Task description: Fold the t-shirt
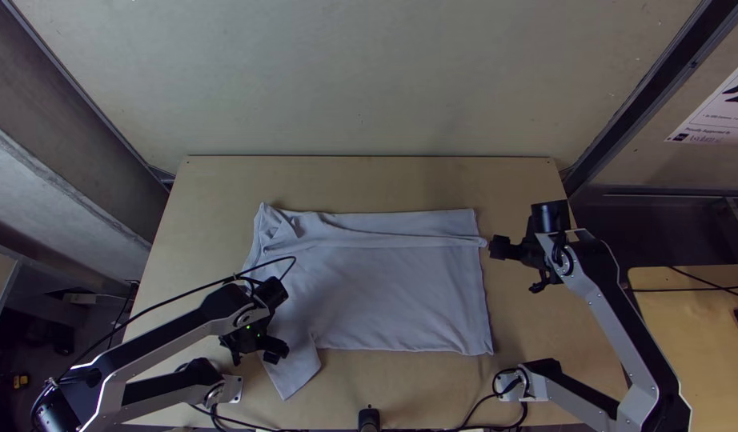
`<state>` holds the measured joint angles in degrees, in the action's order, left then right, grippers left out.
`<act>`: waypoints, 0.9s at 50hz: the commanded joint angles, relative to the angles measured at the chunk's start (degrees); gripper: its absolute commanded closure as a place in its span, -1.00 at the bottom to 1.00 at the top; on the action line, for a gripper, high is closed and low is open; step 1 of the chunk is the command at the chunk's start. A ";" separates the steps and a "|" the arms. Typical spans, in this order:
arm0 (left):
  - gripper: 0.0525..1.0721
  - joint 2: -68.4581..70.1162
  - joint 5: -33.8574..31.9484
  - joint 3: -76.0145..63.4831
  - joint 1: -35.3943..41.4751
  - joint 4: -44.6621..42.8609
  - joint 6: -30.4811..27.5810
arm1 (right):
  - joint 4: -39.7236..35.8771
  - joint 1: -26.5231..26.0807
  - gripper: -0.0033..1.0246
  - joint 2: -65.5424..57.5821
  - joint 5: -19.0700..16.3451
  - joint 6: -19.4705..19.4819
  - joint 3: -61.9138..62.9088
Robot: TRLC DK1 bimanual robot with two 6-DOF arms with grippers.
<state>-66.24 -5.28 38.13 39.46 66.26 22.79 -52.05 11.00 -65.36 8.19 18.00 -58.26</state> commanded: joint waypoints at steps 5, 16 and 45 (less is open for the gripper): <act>-0.64 -3.11 0.09 -2.71 0.97 -0.69 1.12 | -3.41 2.35 -0.89 0.85 -0.01 1.16 3.24; 0.32 -4.16 -0.17 -3.32 2.55 -4.21 -0.46 | -9.73 2.88 -0.89 1.20 -2.21 0.90 6.40; 0.95 -1.44 -1.05 -0.69 -1.93 -6.05 -3.19 | -17.47 9.56 -0.67 1.38 -9.42 0.46 20.20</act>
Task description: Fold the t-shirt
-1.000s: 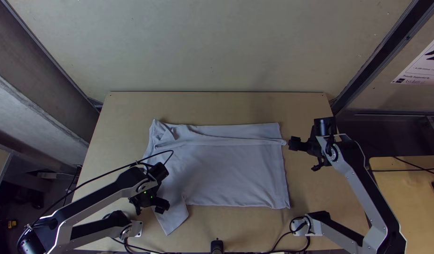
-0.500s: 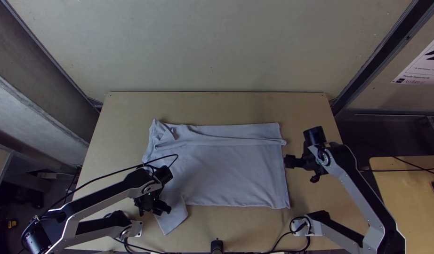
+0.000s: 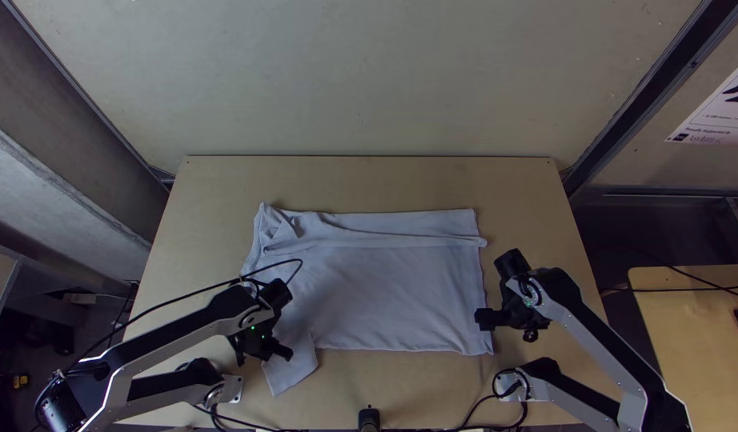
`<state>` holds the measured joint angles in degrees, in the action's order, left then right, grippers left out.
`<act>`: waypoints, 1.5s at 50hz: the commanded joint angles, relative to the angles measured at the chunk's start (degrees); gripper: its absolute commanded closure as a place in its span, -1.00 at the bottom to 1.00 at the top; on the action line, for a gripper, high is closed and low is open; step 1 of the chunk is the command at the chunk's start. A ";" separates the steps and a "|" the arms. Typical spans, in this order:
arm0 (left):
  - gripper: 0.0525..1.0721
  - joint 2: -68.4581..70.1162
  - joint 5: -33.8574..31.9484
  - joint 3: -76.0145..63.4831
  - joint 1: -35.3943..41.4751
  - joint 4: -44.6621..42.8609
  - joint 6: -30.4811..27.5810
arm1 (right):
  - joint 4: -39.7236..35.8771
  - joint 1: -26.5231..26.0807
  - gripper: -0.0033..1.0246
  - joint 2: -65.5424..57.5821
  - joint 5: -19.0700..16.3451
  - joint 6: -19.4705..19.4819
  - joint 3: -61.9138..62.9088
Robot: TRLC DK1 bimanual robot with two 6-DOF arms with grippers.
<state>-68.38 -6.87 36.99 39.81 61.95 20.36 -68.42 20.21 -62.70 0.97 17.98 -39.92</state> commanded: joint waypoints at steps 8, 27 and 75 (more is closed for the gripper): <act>0.95 1.06 0.55 1.68 -4.92 -1.48 -1.64 | -1.10 0.36 -0.65 -2.17 -5.98 -0.05 2.66; 0.95 0.70 0.63 3.26 -6.85 -1.05 -2.87 | -2.33 1.15 -0.47 -11.22 -9.59 -3.21 3.36; 0.95 0.62 0.63 4.76 -10.81 -1.05 -3.75 | 2.24 5.19 0.95 -13.77 -12.84 -5.23 2.39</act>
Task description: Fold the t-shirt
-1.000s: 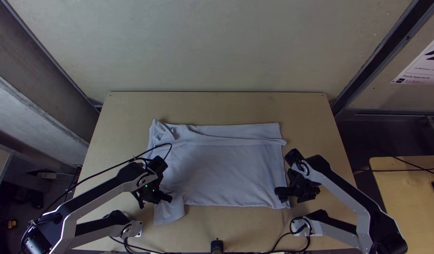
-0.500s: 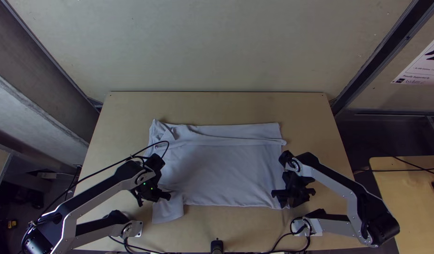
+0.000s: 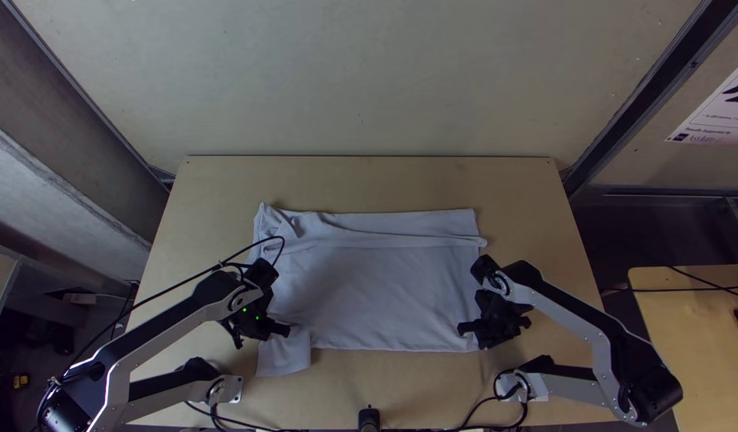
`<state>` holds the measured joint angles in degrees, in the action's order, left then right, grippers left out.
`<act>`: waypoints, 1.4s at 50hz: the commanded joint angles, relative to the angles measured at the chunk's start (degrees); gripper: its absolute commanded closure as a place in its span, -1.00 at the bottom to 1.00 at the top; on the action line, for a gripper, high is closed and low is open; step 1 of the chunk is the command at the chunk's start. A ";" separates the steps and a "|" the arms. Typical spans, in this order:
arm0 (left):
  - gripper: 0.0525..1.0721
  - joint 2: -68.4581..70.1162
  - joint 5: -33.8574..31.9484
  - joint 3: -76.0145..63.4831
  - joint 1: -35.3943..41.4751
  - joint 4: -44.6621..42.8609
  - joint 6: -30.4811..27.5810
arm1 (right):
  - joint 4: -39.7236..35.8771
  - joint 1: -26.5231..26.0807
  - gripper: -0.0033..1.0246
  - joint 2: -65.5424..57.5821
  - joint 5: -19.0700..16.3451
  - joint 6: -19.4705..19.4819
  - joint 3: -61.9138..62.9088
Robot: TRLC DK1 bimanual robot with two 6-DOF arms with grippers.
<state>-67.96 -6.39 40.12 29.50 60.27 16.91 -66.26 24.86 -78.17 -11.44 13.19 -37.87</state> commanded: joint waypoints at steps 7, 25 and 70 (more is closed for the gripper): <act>0.95 1.87 0.24 4.71 -2.07 1.60 -0.91 | -1.86 0.01 0.95 4.34 -0.34 -0.45 -2.56; 0.95 3.19 0.33 9.72 -15.43 5.56 -11.37 | -1.94 -11.15 0.95 5.49 0.28 -4.93 -9.15; 0.95 -16.32 0.50 36.17 -23.17 6.79 -17.79 | 2.63 -13.88 0.95 -12.53 3.44 -4.75 -33.32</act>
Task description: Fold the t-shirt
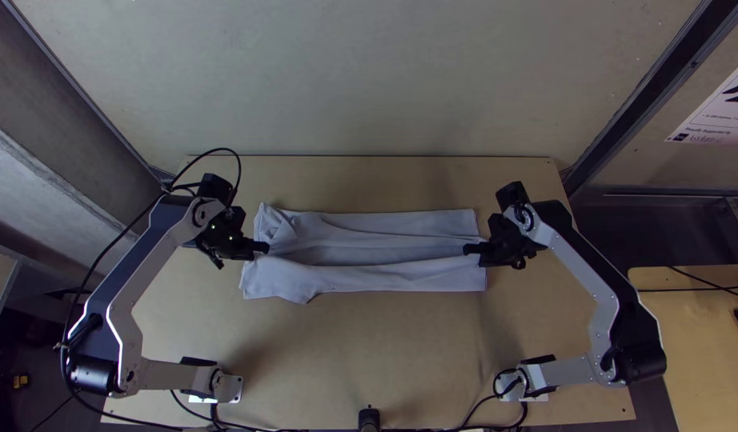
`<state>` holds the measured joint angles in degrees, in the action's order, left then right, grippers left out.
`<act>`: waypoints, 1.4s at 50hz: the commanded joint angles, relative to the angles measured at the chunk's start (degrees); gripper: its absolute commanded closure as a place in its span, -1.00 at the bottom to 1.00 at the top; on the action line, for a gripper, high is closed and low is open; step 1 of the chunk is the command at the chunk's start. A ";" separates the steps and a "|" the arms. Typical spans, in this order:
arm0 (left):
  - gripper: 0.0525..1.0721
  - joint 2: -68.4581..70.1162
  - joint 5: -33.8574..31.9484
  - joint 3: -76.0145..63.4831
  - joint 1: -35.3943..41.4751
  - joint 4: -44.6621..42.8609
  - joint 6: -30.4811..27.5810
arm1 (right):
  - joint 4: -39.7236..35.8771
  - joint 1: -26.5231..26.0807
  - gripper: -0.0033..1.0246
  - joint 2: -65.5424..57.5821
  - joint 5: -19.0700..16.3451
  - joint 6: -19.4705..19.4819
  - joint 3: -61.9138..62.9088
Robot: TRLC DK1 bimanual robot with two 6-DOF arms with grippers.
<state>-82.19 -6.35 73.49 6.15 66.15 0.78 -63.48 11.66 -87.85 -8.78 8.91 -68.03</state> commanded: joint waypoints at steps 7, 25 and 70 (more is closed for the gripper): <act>0.95 -5.35 0.46 5.96 -0.09 0.56 -2.97 | -0.06 -1.64 0.95 -6.63 1.04 -0.73 -7.38; 0.95 -15.37 0.46 16.86 -0.53 -1.37 -4.91 | -0.06 -1.99 0.95 -13.92 1.48 -0.64 -16.17; -0.92 -30.57 0.55 18.26 0.26 -10.78 -3.24 | 20.42 -1.73 0.95 -22.45 10.45 3.57 -10.81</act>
<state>-111.90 -5.93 94.74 5.58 56.21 -3.60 -44.01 10.00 -109.10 0.45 10.50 -82.11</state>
